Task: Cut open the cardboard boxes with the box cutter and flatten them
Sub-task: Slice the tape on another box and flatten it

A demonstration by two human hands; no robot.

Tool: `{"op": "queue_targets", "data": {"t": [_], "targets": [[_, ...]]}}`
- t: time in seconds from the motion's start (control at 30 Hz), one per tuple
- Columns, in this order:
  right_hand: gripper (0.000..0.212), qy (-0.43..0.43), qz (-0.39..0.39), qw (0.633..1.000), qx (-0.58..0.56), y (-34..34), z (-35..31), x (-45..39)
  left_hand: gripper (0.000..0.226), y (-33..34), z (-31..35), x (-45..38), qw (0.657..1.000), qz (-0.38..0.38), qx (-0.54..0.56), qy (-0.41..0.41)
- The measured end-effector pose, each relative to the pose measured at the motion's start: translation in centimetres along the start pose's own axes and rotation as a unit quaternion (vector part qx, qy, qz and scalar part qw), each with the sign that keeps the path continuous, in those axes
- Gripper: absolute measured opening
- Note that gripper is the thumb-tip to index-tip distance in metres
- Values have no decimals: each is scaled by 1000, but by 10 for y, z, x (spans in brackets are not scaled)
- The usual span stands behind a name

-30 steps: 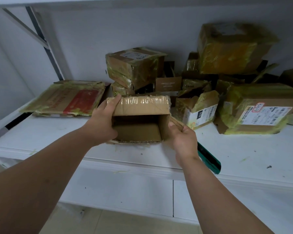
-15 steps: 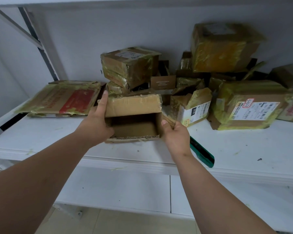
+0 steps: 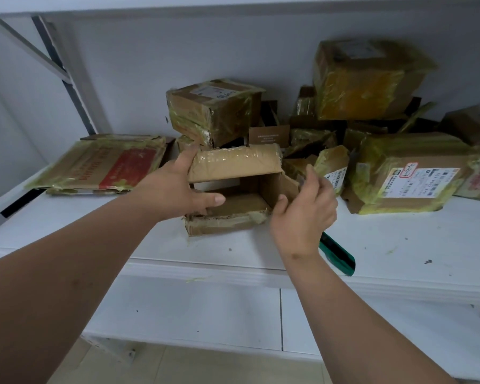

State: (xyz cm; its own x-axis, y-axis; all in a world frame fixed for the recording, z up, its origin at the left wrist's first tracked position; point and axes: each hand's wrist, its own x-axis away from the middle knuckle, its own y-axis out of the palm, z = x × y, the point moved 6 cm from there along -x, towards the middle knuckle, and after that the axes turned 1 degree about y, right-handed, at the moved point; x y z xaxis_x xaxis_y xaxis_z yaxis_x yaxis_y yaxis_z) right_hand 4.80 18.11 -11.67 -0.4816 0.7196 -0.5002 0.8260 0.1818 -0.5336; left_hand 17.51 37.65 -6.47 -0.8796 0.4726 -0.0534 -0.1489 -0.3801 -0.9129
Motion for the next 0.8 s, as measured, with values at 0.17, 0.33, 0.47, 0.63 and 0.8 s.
{"op": "queue_targets", "data": {"t": [0.17, 0.33, 0.47, 0.63, 0.8], "targets": [[49, -189, -60, 980, 30, 18, -13, 38, 97, 10, 0, -8, 997, -17, -73, -2], [41, -187, -66, 976, 93, 19, 3, 43, 84, 17, 4, -11, 997, -12, -81, 11], [37, -261, -71, 961, 64, 21, -9, 51, 69, 18, 11, -18, 998, -6, -62, 17], [43, -283, -195, 936, 75, 49, -28, 62, 75, 16, 21, -26, 999, -20, -27, 13], [30, -236, -252, 937, 59, 66, -39, 53, 58, 18, 26, -32, 999, -33, -35, 18]]}}
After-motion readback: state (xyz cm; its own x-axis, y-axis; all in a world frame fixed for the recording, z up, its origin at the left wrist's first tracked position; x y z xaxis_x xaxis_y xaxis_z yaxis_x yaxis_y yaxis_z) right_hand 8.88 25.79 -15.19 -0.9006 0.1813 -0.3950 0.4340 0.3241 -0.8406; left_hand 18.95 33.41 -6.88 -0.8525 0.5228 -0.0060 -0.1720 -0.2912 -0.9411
